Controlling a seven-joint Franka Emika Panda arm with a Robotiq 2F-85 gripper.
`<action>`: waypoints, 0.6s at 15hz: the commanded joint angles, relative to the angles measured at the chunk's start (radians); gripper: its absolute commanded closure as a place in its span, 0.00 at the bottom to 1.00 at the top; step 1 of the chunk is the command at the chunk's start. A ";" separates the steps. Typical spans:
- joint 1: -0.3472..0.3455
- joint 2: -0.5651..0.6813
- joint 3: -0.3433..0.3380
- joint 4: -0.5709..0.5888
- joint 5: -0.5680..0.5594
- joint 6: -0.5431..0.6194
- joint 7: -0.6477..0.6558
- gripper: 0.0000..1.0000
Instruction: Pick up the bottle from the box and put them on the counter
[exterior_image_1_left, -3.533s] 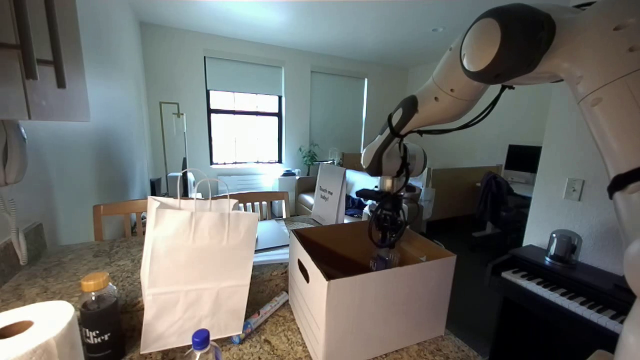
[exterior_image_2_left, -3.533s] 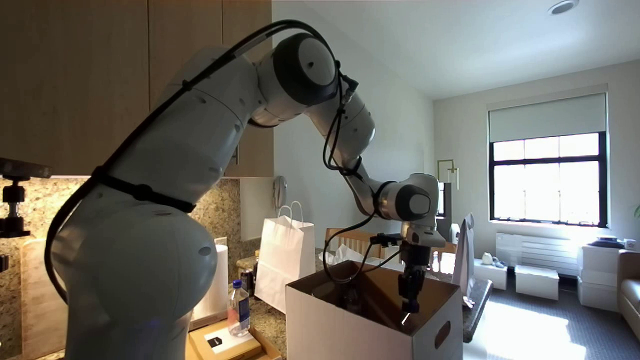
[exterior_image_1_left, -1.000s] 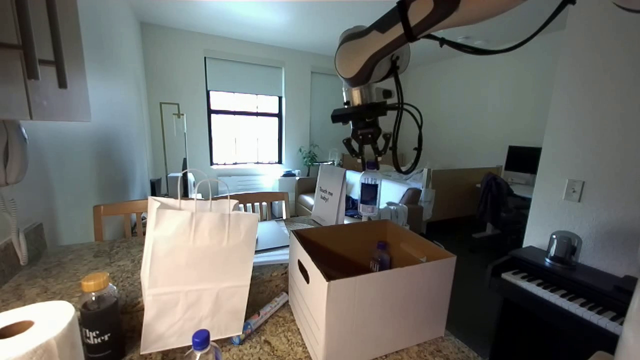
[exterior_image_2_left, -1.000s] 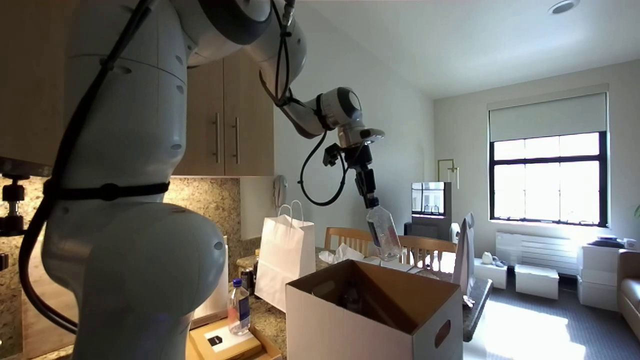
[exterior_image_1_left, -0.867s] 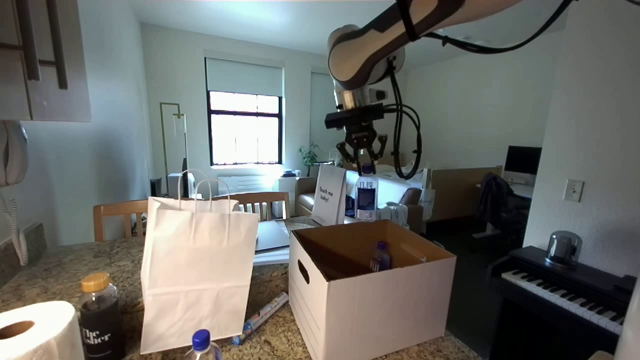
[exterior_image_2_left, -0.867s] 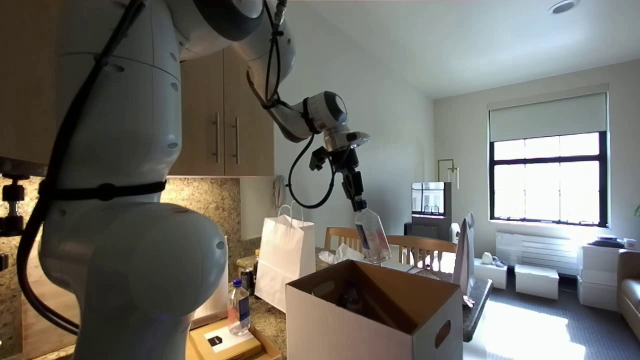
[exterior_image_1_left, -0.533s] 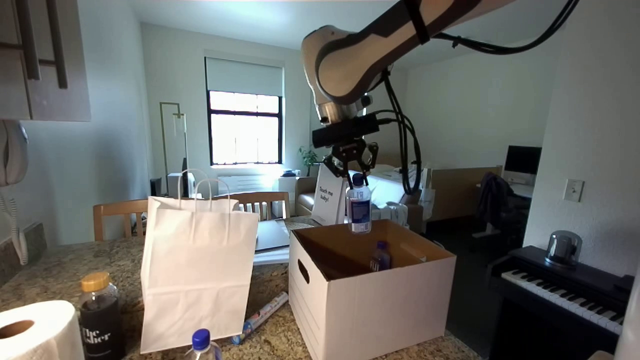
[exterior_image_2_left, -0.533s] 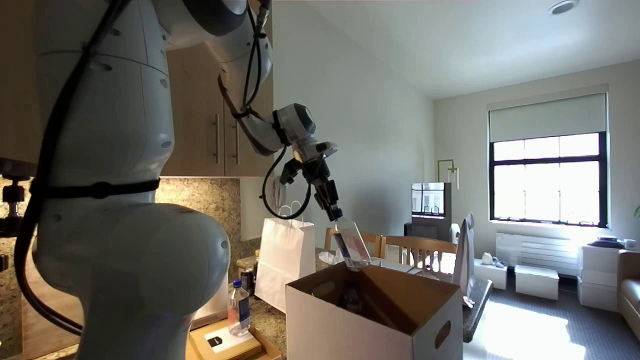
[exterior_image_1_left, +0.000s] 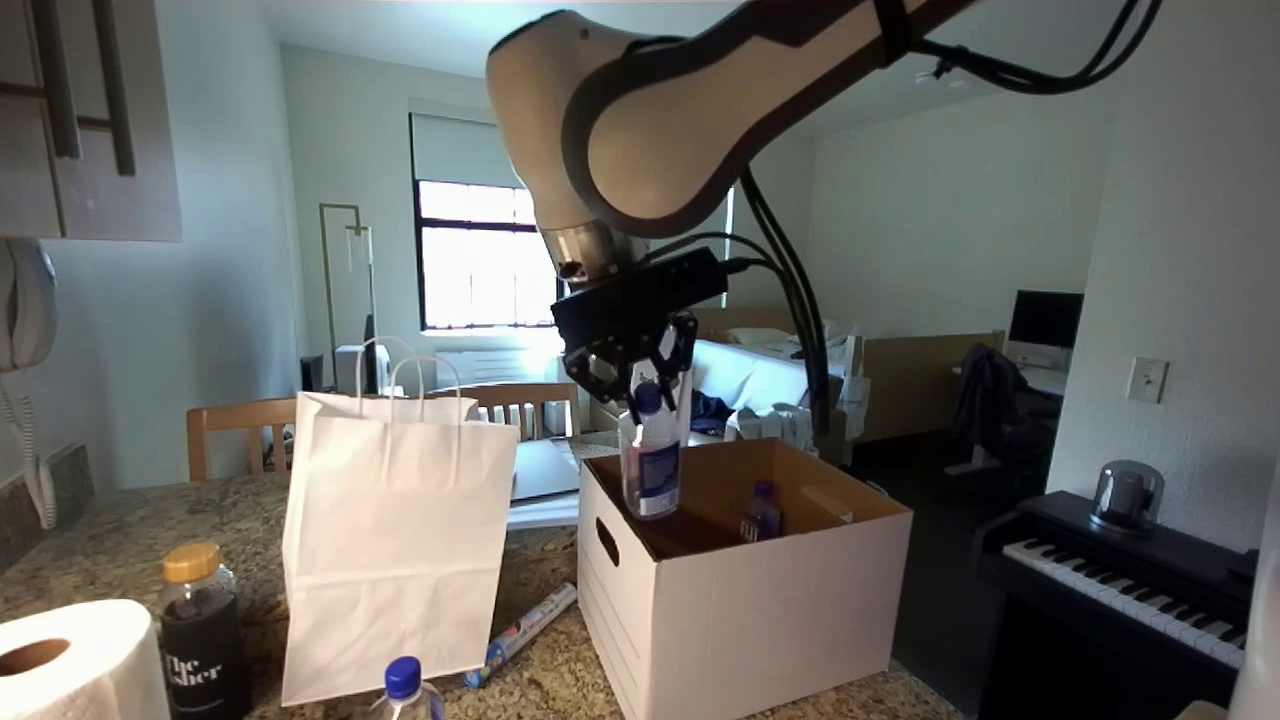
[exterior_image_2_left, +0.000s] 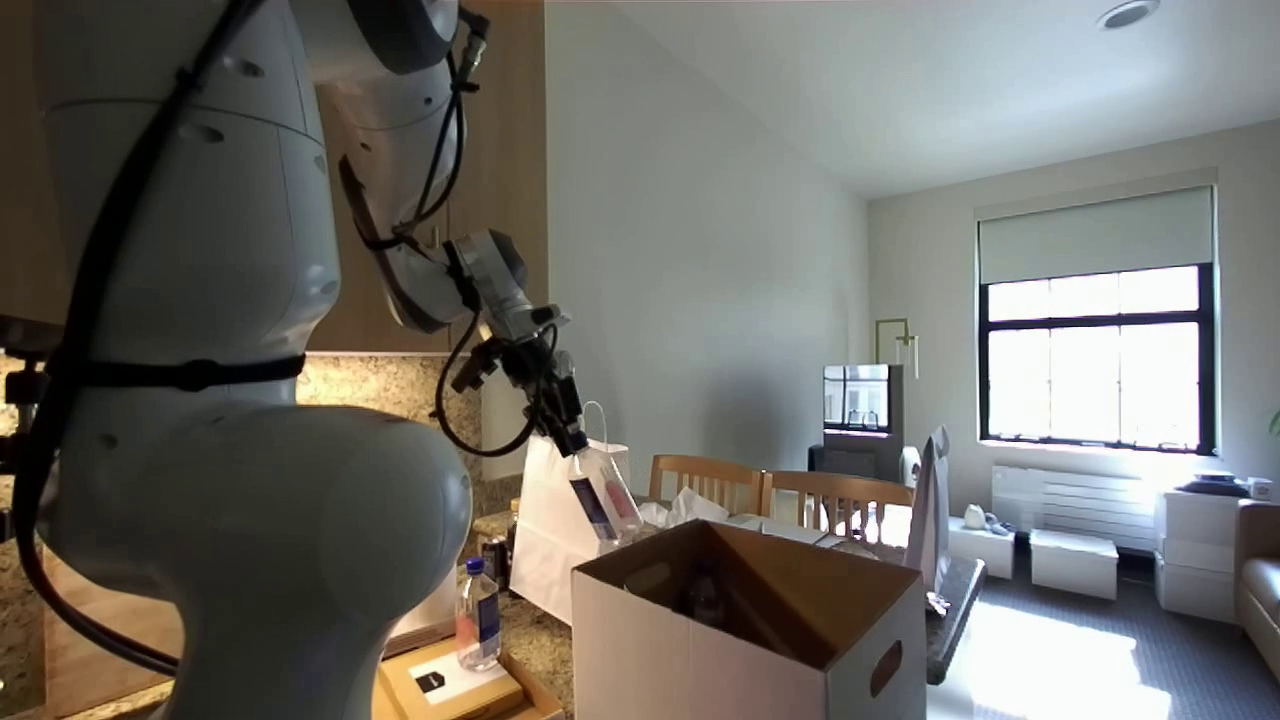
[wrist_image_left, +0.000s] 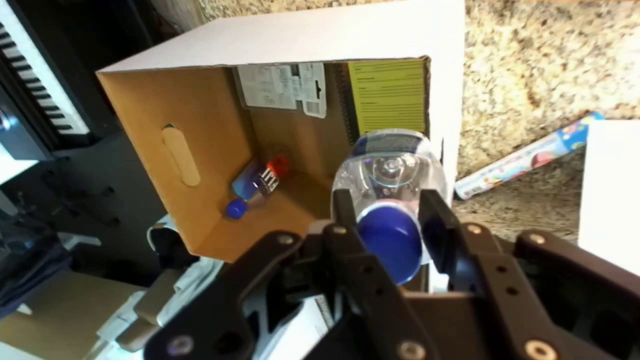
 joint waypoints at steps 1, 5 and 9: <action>0.036 -0.104 0.025 -0.028 0.056 0.042 -0.160 0.85; 0.070 -0.179 0.021 -0.009 0.197 0.047 -0.395 0.85; 0.047 -0.176 -0.036 0.022 0.437 0.003 -0.622 0.85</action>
